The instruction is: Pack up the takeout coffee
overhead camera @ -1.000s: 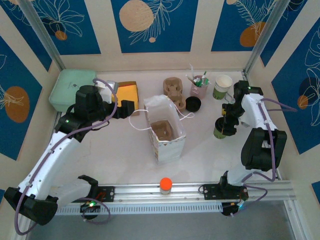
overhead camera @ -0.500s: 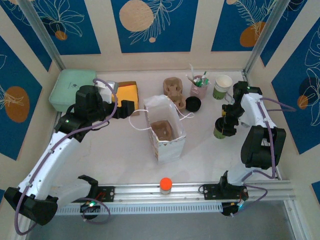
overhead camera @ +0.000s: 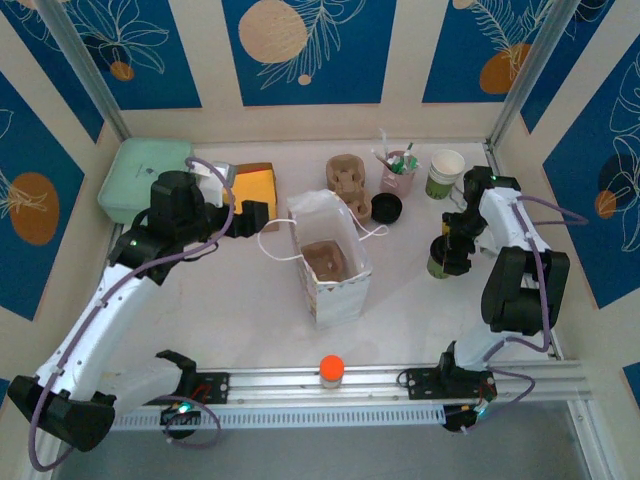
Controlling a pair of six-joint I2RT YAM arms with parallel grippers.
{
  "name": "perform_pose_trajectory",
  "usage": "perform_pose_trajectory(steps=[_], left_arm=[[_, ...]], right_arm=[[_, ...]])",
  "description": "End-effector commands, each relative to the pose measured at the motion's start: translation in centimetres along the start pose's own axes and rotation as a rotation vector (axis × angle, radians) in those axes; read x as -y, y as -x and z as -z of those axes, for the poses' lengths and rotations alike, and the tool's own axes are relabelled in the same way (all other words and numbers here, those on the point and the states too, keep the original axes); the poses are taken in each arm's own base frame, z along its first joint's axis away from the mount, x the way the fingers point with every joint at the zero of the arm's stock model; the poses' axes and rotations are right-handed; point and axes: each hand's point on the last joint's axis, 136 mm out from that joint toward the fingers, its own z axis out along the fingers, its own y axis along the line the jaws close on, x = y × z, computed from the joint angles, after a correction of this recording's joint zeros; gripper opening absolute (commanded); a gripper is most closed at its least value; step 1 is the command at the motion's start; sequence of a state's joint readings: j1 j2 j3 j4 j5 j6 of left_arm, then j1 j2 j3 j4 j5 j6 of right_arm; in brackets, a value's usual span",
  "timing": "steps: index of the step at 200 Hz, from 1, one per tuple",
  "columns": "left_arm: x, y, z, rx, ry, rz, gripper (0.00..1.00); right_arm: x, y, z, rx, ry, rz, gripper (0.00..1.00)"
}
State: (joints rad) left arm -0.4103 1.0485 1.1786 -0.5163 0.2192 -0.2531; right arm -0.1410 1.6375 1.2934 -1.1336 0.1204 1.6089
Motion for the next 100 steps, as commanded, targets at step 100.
perform_pose_trajectory(steps=[100], left_arm=[[0.0, -0.2, 0.6, -0.002, 0.011, -0.021, 0.92]], right_arm=[[1.2, 0.1, -2.7, 0.052, -0.095, 0.002, 0.99]])
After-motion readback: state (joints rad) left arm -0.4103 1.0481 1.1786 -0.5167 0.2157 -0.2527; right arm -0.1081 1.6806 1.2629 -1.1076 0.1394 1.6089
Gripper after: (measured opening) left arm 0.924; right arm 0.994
